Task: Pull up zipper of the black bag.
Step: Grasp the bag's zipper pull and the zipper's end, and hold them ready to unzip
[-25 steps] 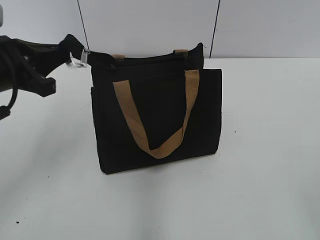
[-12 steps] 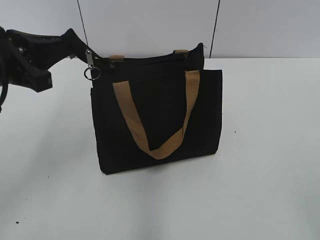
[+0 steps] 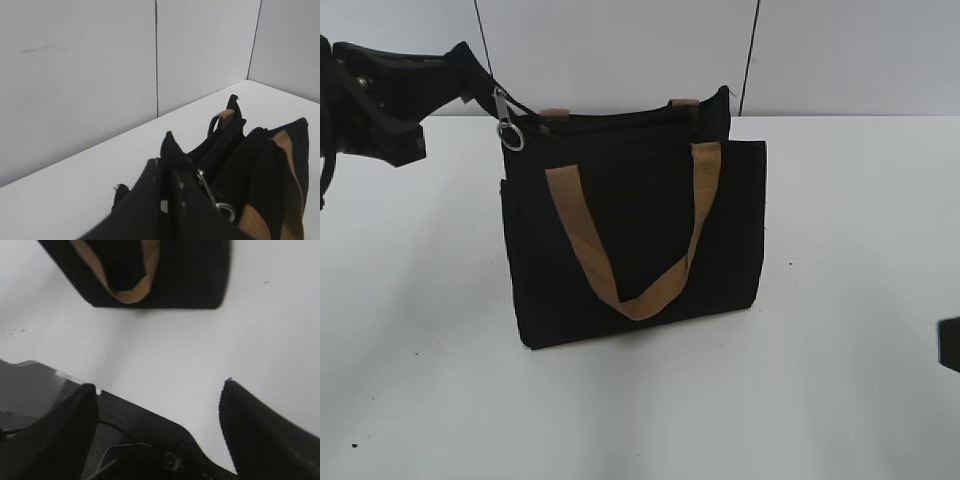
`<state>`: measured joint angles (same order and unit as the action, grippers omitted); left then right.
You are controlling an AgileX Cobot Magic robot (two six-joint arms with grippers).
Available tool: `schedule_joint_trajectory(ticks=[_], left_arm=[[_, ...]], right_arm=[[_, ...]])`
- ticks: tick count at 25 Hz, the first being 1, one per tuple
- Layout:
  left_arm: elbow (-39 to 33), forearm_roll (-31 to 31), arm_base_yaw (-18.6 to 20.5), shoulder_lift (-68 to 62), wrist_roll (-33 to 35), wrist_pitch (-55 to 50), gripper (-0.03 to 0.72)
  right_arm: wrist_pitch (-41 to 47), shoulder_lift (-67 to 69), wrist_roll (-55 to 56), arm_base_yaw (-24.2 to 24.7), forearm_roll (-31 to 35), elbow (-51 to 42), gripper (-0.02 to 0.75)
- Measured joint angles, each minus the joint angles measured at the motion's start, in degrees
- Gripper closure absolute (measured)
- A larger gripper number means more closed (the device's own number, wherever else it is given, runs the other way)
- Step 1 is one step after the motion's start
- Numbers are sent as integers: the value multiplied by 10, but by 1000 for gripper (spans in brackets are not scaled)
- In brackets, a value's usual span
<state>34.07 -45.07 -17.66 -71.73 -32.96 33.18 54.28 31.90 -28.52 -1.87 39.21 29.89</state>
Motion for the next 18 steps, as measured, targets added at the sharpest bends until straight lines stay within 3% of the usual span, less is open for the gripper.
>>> schedule_joint_trajectory(ticks=[3,7,18], left_arm=[[1,-1,0,0,0,0,683],[1,-2,0,0,0,0,683],[1,-3,0,0,-1,0,683]], right_arm=[[-24,86,-85,-1,82,1,160],[-52,194,-140,-35,109,32,160],[-182,410,-168,-249,93,222,160]])
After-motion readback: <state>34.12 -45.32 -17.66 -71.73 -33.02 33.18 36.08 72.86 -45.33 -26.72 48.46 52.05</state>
